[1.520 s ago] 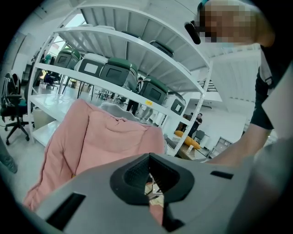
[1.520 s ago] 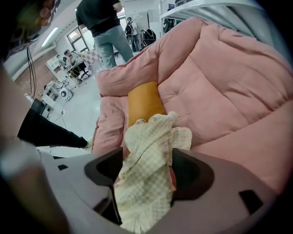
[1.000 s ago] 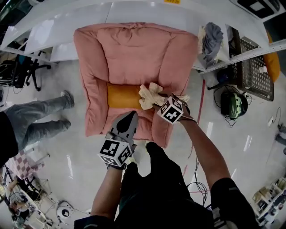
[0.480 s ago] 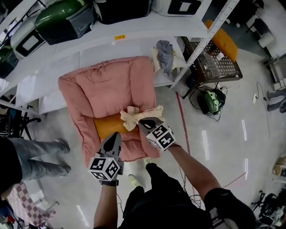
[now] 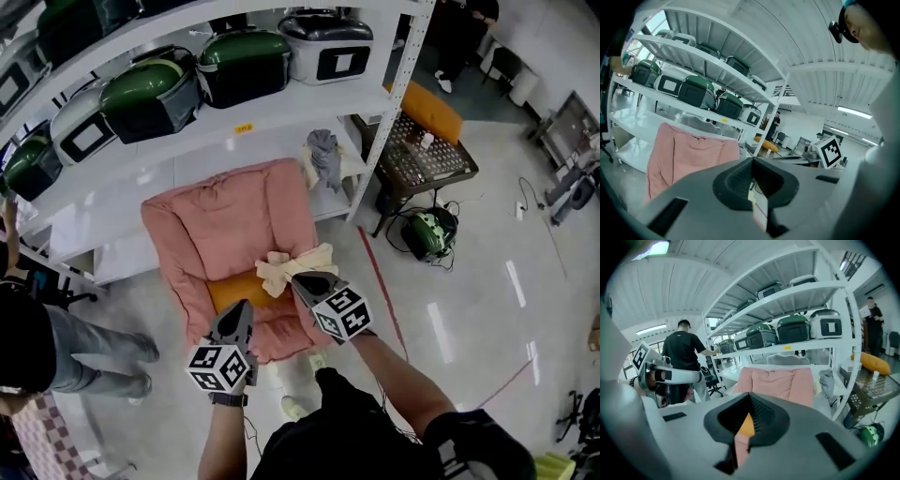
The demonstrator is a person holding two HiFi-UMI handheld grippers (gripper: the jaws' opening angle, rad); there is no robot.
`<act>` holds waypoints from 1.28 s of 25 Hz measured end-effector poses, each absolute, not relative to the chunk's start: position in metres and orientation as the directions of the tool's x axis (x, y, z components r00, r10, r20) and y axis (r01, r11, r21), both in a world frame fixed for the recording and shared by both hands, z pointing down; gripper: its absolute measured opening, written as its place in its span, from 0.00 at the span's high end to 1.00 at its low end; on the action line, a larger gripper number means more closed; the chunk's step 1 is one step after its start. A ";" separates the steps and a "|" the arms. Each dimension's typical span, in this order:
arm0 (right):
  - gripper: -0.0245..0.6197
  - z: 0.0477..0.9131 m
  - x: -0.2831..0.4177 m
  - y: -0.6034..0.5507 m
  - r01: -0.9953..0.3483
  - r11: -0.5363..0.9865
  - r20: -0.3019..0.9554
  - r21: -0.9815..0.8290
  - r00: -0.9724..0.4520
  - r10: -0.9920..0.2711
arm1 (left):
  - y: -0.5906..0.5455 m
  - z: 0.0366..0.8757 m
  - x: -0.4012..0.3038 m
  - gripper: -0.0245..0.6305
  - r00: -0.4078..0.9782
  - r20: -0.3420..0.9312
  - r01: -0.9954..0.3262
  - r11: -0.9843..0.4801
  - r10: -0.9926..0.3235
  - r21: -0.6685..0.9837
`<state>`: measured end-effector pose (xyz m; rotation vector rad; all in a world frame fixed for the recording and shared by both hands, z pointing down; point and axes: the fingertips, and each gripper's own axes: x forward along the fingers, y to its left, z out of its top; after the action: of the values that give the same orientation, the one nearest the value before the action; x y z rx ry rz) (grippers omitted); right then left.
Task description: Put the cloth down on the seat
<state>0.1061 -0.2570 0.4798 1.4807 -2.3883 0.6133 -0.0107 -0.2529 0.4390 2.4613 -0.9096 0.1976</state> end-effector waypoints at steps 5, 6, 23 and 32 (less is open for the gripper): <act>0.95 0.426 0.097 -0.230 -0.911 0.368 0.345 -0.188 -0.412 -0.844 | -0.231 0.401 -0.029 0.96 0.773 0.267 -0.633 -0.677 -0.575 0.375; 0.95 0.415 0.095 -0.224 -0.912 0.365 0.327 -0.186 -0.407 -0.853 | -0.226 0.394 -0.033 0.96 0.774 0.261 -0.632 -0.682 -0.576 0.370; 0.95 0.294 0.078 -0.163 -0.924 0.363 0.110 -0.124 -0.376 -0.920 | -0.186 0.291 -0.091 0.96 0.733 0.126 -0.675 -0.690 -0.669 0.261; 0.95 0.254 0.070 -0.155 -0.923 0.373 0.032 -0.092 -0.377 -0.926 | -0.180 0.252 -0.117 0.96 0.697 0.067 -0.709 -0.673 -0.714 0.210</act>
<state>0.0697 -0.1554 0.2535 1.7671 -2.6237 0.1498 -0.1173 -0.1799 0.2519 2.6877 -1.1429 -0.0306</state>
